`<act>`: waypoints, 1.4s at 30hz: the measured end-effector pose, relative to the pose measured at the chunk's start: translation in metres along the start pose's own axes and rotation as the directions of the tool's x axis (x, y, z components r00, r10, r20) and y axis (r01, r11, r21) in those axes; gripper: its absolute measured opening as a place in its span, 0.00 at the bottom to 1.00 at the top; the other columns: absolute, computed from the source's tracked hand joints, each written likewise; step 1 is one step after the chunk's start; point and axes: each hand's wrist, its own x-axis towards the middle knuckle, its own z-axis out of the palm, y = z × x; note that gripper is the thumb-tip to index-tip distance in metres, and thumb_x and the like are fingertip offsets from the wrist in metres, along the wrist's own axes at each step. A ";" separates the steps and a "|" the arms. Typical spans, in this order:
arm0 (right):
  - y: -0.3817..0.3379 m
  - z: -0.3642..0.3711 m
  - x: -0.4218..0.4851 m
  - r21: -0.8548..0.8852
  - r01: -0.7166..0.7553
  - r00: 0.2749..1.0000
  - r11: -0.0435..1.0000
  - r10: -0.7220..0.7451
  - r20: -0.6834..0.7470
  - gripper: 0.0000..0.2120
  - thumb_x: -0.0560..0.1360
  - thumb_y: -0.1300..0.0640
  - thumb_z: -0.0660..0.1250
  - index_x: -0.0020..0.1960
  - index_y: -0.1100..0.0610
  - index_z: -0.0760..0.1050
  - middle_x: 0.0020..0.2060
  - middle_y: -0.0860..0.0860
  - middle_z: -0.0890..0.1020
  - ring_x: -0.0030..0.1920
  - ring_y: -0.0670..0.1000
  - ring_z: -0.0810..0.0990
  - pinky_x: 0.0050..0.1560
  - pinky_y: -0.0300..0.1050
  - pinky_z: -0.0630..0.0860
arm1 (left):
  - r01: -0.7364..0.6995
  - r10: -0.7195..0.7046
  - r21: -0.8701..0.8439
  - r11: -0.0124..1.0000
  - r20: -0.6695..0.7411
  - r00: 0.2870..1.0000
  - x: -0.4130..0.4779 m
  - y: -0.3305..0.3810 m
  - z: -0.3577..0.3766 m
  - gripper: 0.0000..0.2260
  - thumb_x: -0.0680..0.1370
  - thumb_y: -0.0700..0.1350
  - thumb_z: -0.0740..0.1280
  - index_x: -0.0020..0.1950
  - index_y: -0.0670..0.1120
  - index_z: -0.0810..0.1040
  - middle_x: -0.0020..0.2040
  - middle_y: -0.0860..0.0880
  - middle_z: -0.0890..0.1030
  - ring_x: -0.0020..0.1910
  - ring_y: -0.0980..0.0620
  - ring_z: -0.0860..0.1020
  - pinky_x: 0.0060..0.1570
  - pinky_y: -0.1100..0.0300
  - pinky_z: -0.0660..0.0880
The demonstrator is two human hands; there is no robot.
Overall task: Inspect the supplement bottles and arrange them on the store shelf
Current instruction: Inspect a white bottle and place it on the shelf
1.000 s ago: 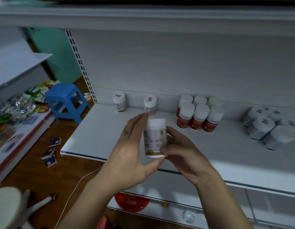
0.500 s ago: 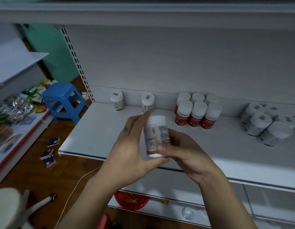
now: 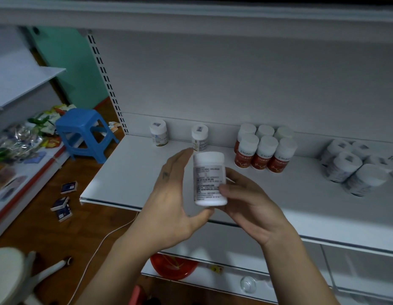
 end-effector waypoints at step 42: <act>0.006 0.003 -0.009 0.002 -0.143 0.990 0.990 0.143 0.013 0.24 0.77 0.55 0.62 0.68 0.69 0.70 0.62 0.69 0.76 0.60 0.66 0.77 0.59 0.63 0.76 | 0.094 -0.090 -0.127 0.987 0.036 0.995 -0.014 -0.009 0.005 0.42 0.64 0.65 0.74 0.73 0.58 0.59 0.67 0.61 0.69 0.66 0.61 0.69 0.64 0.66 0.68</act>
